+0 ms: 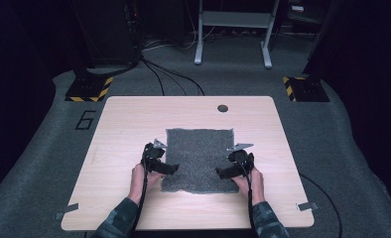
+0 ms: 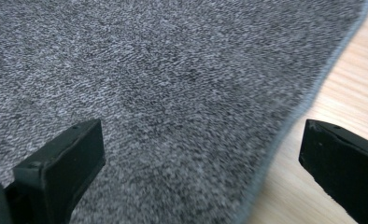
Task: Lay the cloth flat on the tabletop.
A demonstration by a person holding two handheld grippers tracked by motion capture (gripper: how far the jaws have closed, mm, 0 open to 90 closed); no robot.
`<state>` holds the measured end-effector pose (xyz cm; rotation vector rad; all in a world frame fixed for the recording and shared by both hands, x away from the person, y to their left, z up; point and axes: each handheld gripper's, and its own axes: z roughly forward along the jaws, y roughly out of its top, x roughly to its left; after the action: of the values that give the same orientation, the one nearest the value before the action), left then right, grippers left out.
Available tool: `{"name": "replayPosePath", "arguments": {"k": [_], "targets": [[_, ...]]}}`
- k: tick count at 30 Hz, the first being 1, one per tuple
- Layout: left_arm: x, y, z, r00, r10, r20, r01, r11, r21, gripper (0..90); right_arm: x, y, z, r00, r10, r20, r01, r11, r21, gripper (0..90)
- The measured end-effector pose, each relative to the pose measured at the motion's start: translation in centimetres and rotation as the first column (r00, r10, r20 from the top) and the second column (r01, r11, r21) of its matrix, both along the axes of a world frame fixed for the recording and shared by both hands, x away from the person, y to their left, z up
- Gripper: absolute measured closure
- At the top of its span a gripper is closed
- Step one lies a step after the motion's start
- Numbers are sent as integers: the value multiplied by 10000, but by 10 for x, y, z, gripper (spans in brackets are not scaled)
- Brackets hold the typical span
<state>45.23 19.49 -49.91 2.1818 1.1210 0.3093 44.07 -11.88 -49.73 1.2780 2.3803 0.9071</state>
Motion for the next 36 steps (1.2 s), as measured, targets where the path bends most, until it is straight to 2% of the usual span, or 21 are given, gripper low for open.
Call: {"name": "replayPosePath", "arguments": {"k": [10, 17, 20, 22, 24, 32, 33, 36], "targets": [[0, -5, -8, 9997, 207, -140, -203, 9993, 308, 49, 7, 11, -7, 9997, 97, -235, -107, 9990, -424, 0], [-2, -10, -15, 9996, 255, -156, -242, 9969, 753, 60, 13, 12, -12, 9996, 161, -238, -182, 9955, -928, 0], [-5, -12, -17, 9993, 384, 45, -387, 9949, 935, 61, 16, 11, -17, 9991, 180, -380, -221, 9937, -1097, 0], [-6, -13, -17, 9994, 336, 89, -344, 9930, 1126, 59, 17, 9, -19, 9988, 156, -464, -195, 9962, -852, 0], [-6, -14, -17, 9991, 382, 191, -401, 9927, 1136, 59, 18, 8, -20, 9989, 156, -441, -192, 9963, -837, 0], [-9, -11, -17, 9994, 330, 106, -340, 9929, 1142, 60, 15, 8, -20, 9991, 189, -371, -218, 9967, -778, 0], [-9, -11, -16, 9995, 296, 109, -306, 9945, 1003, 62, 14, 8, -20, 9990, 217, -391, -247, 9966, -782, 0], [-10, -5, -10, 9992, 368, 152, -376, 9976, 577, 58, 11, 6, -16, 9991, 210, -367, -221, 9993, -299, 0]]}}
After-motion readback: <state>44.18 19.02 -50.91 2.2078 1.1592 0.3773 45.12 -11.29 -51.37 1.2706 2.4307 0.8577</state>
